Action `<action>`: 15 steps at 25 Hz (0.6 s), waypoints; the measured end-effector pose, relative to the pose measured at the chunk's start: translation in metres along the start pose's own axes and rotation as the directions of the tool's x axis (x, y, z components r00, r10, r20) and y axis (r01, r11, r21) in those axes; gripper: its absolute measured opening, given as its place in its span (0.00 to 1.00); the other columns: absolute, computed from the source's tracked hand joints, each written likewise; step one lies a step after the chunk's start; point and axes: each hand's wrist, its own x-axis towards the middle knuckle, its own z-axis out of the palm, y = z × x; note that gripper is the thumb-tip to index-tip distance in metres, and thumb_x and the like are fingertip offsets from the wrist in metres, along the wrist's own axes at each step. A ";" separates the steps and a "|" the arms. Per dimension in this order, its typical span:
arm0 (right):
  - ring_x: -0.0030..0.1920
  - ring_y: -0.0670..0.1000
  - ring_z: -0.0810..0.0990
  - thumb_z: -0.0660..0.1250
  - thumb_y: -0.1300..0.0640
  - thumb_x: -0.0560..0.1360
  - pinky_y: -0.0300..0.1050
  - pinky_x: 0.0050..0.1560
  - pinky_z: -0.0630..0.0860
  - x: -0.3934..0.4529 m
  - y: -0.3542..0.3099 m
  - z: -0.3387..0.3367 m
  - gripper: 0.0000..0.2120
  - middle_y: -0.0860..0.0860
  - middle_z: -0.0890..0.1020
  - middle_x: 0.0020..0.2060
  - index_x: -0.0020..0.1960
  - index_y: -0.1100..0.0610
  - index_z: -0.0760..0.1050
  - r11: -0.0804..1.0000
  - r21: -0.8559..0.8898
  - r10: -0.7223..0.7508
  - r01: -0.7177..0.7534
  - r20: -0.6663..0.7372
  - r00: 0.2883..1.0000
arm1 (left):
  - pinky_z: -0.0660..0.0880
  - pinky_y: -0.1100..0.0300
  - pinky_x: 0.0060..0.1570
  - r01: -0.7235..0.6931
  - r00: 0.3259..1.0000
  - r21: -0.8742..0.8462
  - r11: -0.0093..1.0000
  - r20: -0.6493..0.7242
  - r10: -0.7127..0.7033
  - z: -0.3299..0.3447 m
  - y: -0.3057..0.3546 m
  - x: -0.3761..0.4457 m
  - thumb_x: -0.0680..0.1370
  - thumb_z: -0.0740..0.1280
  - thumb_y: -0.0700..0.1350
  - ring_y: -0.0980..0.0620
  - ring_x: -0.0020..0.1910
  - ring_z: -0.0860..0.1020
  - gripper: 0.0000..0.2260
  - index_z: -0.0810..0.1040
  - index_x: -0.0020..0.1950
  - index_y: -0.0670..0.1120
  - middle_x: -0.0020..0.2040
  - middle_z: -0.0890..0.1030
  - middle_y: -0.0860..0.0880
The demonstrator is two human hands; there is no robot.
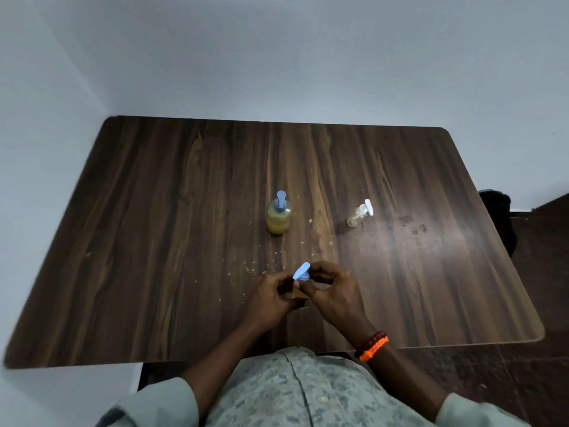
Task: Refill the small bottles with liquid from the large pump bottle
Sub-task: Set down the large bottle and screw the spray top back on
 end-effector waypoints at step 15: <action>0.47 0.29 0.83 0.75 0.61 0.76 0.22 0.46 0.75 0.104 0.023 -0.037 0.12 0.42 0.88 0.48 0.58 0.54 0.87 1.000 -0.025 0.002 -0.002 -0.004 1.000 | 0.81 0.38 0.52 0.136 0.938 0.121 0.983 -0.334 -0.089 0.063 0.043 0.098 0.74 0.79 0.41 0.42 0.49 0.85 0.11 0.84 0.53 0.39 0.48 0.87 0.42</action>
